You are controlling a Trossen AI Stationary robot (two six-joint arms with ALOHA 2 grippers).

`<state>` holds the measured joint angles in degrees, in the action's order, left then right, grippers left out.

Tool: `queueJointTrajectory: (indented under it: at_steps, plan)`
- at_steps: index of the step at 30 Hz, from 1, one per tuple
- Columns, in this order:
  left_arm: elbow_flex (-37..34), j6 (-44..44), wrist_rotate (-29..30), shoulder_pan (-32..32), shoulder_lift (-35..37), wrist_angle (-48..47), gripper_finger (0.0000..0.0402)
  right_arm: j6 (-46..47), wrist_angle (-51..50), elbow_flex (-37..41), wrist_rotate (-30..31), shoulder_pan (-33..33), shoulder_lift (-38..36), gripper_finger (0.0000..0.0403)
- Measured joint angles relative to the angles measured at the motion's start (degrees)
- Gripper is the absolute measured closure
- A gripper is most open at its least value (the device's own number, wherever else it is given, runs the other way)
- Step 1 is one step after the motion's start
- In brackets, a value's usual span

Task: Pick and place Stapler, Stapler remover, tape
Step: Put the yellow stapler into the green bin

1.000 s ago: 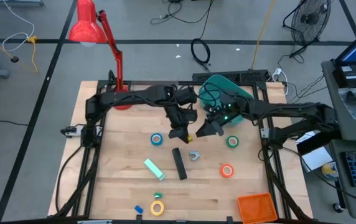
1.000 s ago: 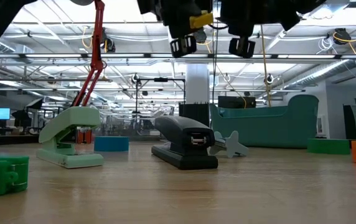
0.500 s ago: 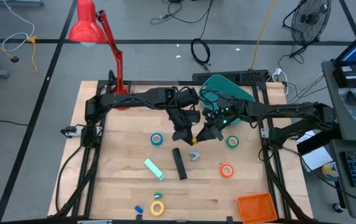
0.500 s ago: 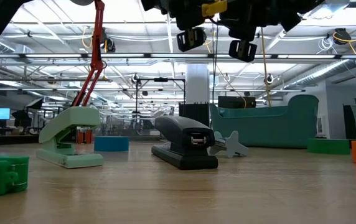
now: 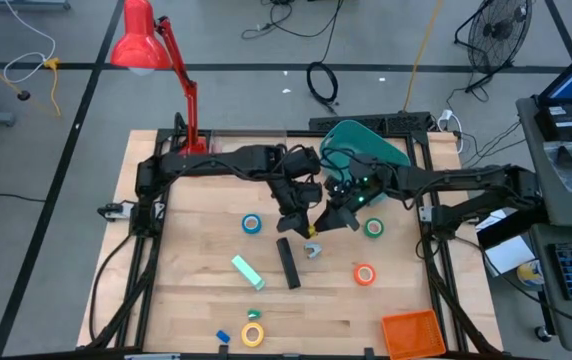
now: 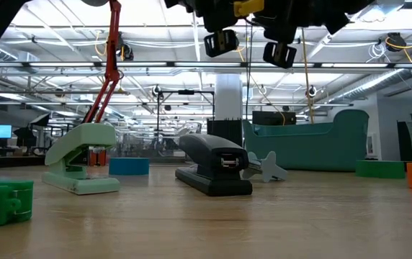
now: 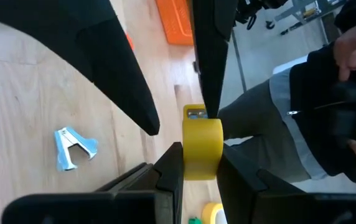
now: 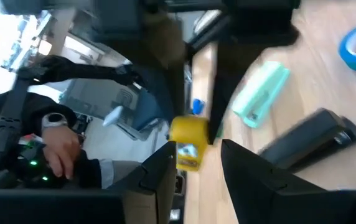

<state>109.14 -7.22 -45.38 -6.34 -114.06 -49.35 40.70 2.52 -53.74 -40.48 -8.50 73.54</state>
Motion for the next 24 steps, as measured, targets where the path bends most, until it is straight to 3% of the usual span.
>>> queueJointTrajectory:
  at_steps: [12,24]
  plan:
    - [0.0,0.0,2.0,0.0,0.0,0.0,0.033,0.8,3.1,-0.1,4.4,2.4,-0.1,0.0214]
    - [0.0,-0.2,2.6,-0.1,0.0,0.0,0.033,0.5,2.1,-0.1,7.3,3.1,-0.1,0.0234]
